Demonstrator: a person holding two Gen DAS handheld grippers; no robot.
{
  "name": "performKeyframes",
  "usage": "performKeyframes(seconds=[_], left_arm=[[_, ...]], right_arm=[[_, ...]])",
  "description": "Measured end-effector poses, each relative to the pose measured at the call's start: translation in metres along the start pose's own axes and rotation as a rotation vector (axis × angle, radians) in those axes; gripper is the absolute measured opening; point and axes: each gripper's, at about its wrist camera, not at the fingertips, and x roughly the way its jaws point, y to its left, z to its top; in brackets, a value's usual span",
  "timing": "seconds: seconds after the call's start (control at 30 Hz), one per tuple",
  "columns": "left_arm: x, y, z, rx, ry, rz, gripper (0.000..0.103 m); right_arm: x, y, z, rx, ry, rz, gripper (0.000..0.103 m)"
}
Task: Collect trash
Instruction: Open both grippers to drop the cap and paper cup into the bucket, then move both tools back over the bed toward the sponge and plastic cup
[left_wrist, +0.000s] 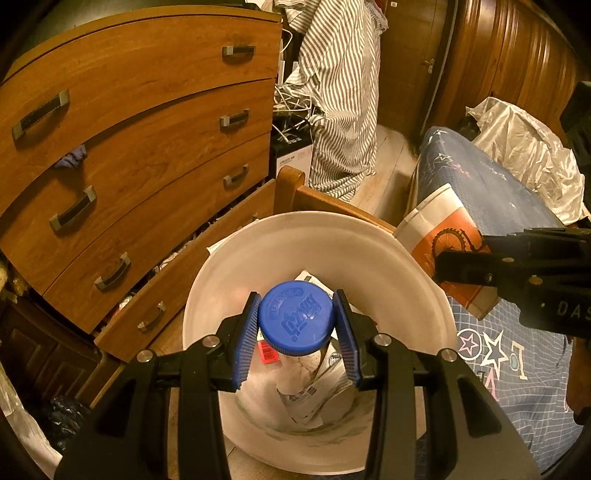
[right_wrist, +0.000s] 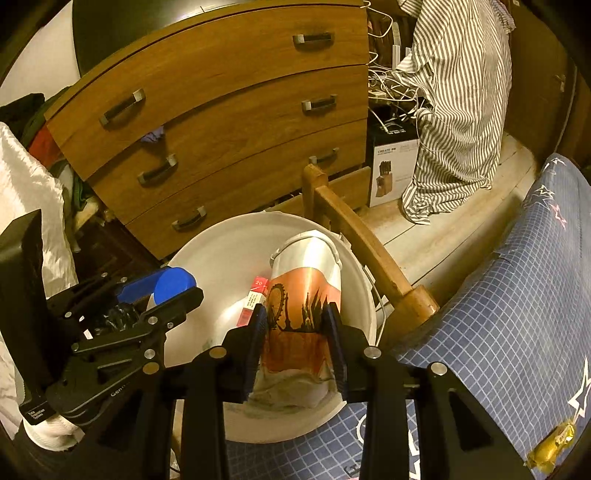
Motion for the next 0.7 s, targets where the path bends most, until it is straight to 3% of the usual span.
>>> performKeyframes(seconds=[0.17,0.23,0.27,0.3,0.33,0.7], left_arm=[[0.001,0.0,0.0,0.003,0.0,0.003,0.039],[0.002,0.002,0.0,0.001,0.003,0.013,0.041],[0.004,0.004,-0.001,-0.005,0.007,0.022,0.052],[0.005,0.007,-0.001,-0.013,0.003,0.028,0.06],[0.006,0.01,-0.001,-0.018,0.004,0.031,0.061],[0.01,0.011,-0.003,-0.021,0.01,0.033,0.061]], right_arm=[[0.004,0.0,0.001,-0.005,-0.002,0.005,0.038],[0.005,-0.002,0.002,0.003,-0.01,0.008,0.047],[0.004,-0.004,0.003,0.013,-0.02,0.015,0.056],[0.003,-0.006,0.003,0.02,-0.028,0.019,0.057],[0.002,-0.008,0.004,0.024,-0.033,0.021,0.057],[-0.008,-0.024,-0.003,0.056,-0.054,0.039,0.057]])
